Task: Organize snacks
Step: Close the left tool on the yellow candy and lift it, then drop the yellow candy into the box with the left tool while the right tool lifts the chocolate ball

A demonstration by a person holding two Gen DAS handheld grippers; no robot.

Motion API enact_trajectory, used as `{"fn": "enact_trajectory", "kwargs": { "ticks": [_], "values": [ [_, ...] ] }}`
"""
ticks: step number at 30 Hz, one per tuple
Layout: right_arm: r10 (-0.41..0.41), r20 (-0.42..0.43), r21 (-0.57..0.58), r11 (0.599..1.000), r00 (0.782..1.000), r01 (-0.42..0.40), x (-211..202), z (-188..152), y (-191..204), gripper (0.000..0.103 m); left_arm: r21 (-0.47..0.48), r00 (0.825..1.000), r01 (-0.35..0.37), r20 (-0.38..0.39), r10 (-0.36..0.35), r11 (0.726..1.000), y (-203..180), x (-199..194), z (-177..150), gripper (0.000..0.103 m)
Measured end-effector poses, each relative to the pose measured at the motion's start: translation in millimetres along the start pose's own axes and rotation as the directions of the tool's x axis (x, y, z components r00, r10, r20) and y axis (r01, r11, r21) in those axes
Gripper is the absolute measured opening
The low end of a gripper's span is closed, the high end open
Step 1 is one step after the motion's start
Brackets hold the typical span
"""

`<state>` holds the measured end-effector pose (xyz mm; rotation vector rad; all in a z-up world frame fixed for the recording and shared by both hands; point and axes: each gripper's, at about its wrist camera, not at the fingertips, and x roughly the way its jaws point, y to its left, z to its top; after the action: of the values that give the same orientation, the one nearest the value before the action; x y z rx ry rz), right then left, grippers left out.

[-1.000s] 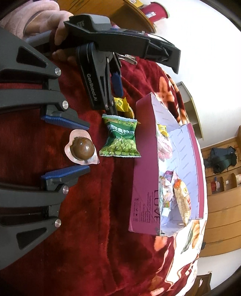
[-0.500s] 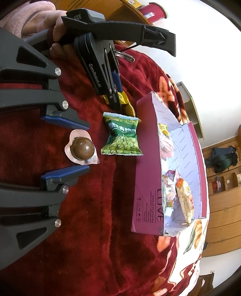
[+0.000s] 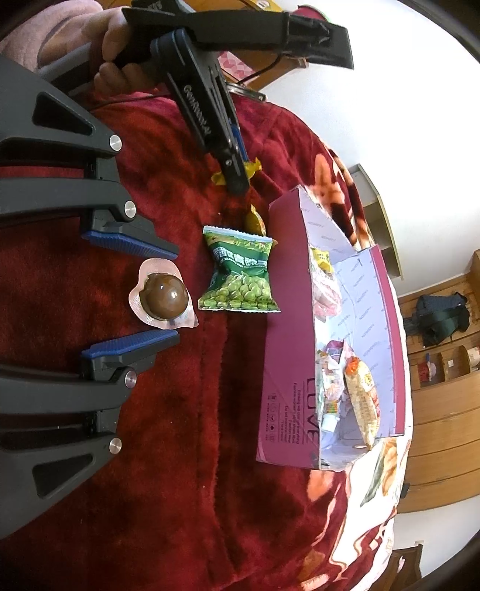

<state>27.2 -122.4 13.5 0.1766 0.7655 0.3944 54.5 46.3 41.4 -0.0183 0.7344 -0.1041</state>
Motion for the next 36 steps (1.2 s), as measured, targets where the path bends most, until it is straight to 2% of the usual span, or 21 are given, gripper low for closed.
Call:
{"fn": "enact_trajectory", "kwargs": {
  "ticks": [13, 19, 29, 36],
  "values": [
    [0.0, 0.072, -0.041, 0.999, 0.997, 0.003, -19, 5, 13, 0.04, -0.001, 0.994, 0.046, 0.098, -0.046, 0.999, -4, -42, 11, 0.025],
    [-0.004, 0.09, -0.049, 0.999, 0.996, 0.008, -24, 10, 14, 0.04, 0.015, 0.99, 0.065, 0.128, -0.067, 0.998, -11, -47, 23, 0.025],
    [-0.014, 0.106, -0.029, 0.999, 0.994, 0.017, -28, 20, 5, 0.04, 0.052, 0.984, 0.072, 0.157, -0.079, 0.996, -20, -24, 58, 0.025],
    [-0.026, 0.111, -0.02, 0.999, 0.994, 0.028, -28, 27, -1, 0.04, 0.066, 0.987, 0.082, 0.136, -0.09, 0.994, -25, 6, 83, 0.025]
  ]
}}
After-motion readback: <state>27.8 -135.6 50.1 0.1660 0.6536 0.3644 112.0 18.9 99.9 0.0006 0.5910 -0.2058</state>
